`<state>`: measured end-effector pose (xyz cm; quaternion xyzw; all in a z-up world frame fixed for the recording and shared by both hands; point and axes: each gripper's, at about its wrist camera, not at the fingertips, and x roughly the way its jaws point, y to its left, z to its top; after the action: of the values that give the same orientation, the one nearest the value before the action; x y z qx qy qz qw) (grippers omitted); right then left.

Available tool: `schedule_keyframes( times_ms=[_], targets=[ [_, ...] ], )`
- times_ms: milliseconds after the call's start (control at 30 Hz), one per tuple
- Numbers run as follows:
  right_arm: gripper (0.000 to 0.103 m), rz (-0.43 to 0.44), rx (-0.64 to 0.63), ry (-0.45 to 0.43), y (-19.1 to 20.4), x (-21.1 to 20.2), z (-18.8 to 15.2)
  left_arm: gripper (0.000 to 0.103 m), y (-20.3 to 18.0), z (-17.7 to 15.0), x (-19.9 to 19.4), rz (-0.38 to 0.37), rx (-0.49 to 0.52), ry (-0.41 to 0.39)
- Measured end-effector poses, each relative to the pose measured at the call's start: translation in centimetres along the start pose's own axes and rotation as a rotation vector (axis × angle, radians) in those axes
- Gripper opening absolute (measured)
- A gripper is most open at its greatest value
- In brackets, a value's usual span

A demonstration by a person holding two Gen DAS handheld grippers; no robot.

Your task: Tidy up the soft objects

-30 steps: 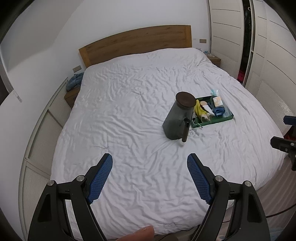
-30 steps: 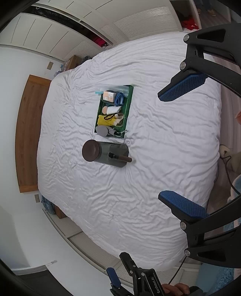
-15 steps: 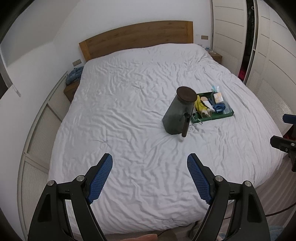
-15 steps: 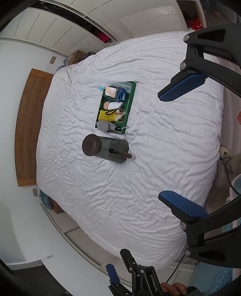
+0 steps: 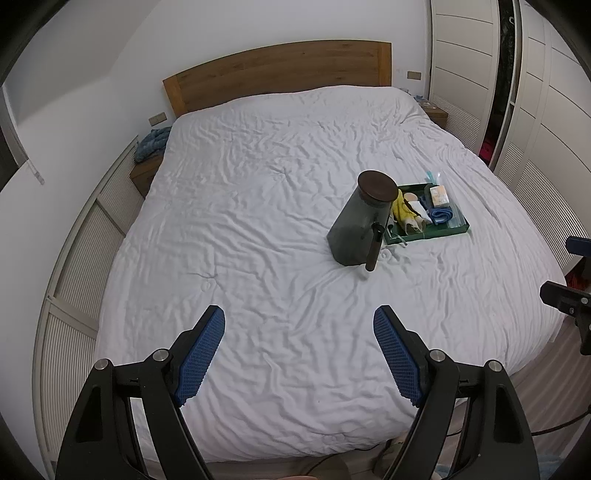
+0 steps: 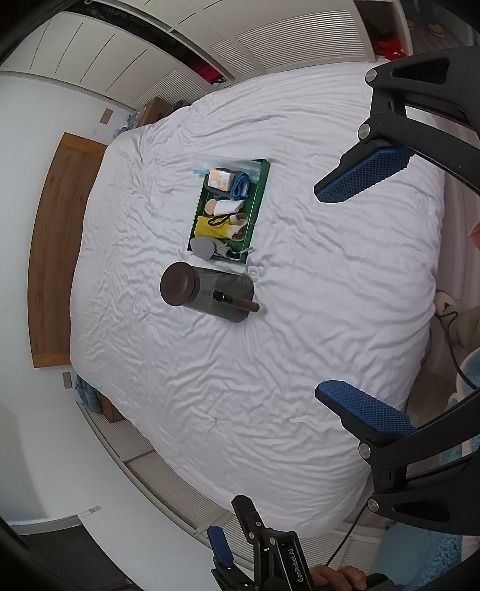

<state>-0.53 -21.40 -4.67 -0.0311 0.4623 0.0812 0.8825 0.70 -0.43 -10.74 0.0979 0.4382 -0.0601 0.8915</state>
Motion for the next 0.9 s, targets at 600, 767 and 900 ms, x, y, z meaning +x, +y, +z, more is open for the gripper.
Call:
schedule_keyframes(
  times_ms=[600,767,900],
  targets=[
    [0.099,0.004,-0.043,-0.025,1.8,-1.2,-0.8,0.078,1.5,0.2,-3.0,0.014,-0.078,-0.095],
    [0.099,0.006,-0.046,-0.026,1.9,-1.2,-0.8,0.078,1.4,0.0,-3.3,0.016,-0.081,-0.102],
    [0.099,0.006,-0.049,-0.027,2.0,-1.2,-0.8,0.078,1.4,0.0,-3.3,0.018,-0.083,-0.104]
  ],
)
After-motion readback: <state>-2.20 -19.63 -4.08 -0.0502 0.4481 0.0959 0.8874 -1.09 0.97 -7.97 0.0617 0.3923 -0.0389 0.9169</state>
